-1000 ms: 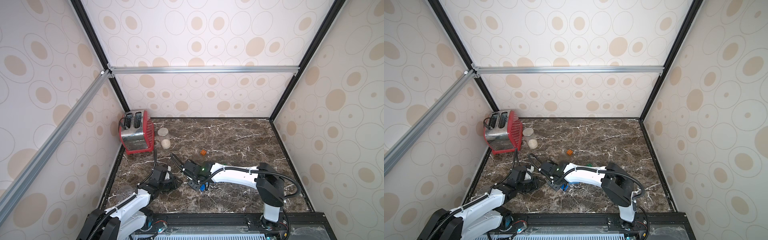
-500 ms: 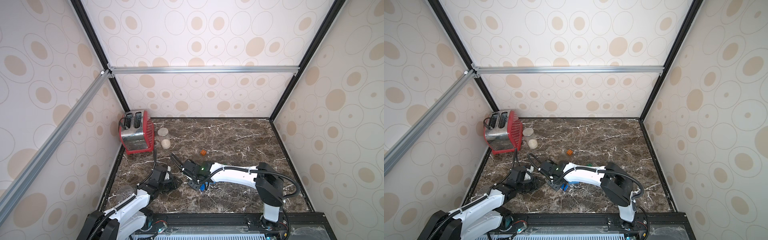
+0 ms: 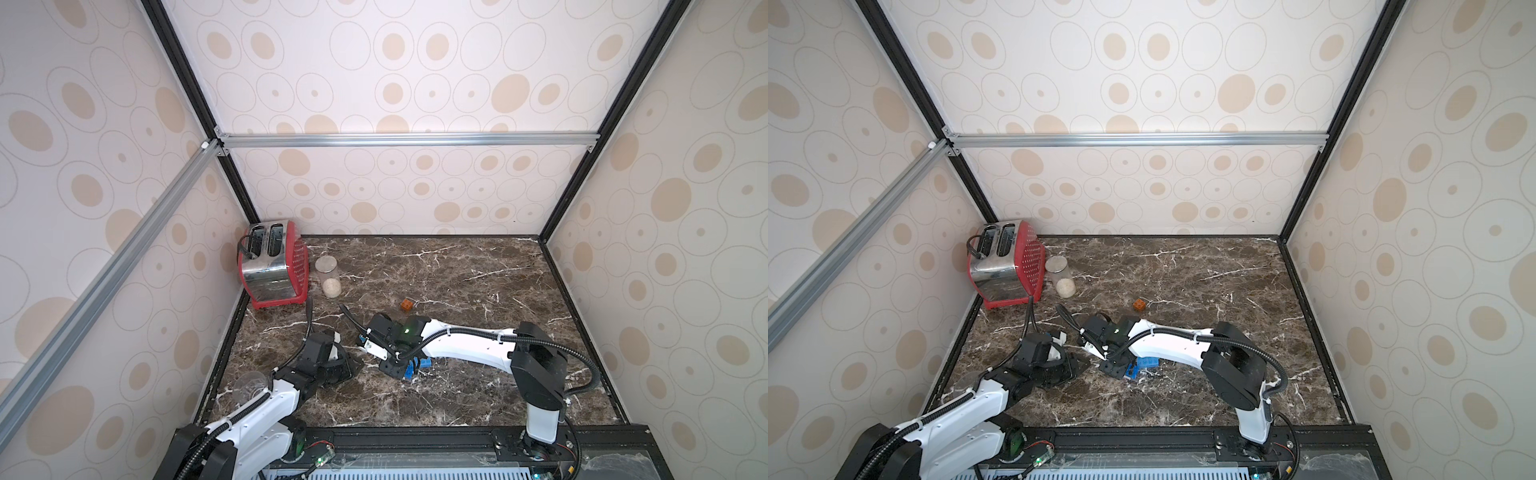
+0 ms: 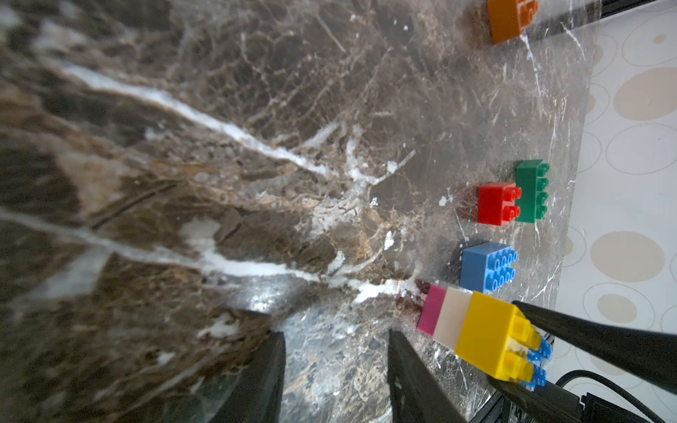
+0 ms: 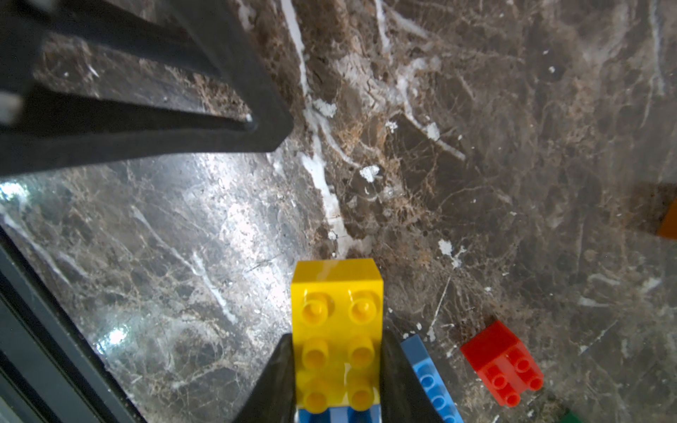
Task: Assemble a heart with lego
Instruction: Assemble the lego brick with the lego brick, then pick up the lego brick from the center of the board.
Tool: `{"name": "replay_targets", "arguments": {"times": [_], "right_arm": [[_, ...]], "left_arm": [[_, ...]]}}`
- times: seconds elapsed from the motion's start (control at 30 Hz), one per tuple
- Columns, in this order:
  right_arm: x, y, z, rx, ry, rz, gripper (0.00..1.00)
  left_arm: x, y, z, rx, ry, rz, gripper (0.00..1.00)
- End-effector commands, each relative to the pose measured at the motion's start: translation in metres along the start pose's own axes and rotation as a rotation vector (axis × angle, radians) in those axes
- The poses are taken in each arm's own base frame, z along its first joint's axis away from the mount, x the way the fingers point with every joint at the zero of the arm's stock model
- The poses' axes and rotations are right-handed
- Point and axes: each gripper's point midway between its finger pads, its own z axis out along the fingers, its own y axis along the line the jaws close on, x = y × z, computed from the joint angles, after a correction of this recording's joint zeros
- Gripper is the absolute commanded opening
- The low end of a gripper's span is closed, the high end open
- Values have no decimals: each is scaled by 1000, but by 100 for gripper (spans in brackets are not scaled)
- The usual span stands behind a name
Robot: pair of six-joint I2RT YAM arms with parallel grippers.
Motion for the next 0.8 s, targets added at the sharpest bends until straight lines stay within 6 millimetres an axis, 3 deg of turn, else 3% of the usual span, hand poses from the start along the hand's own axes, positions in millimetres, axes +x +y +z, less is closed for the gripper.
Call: {"name": "replay_targets", "arguments": {"times": [0.0,0.13,0.3,0.5,0.6,0.77], "right_arm": [[2,4,-4,-26,18,-40,37],[-6,3,-18,-26,-24,-37,49],[-8,1,-30,-20,-43,-28,55],[-5,-37,-65,20,-120,141,58],[15,-63,-74,65,-117,240,58],[77,-111,-66,143,-34,433,58]], "left_arm": [[-6,-2,-4,-9,-17,18,47],[-7,-4,-3,-6,-17,21,47],[-8,-6,-4,0,-12,26,48],[-9,-26,-1,94,13,48,48],[-10,-40,3,153,33,59,48],[-12,-48,7,170,49,75,48]]}}
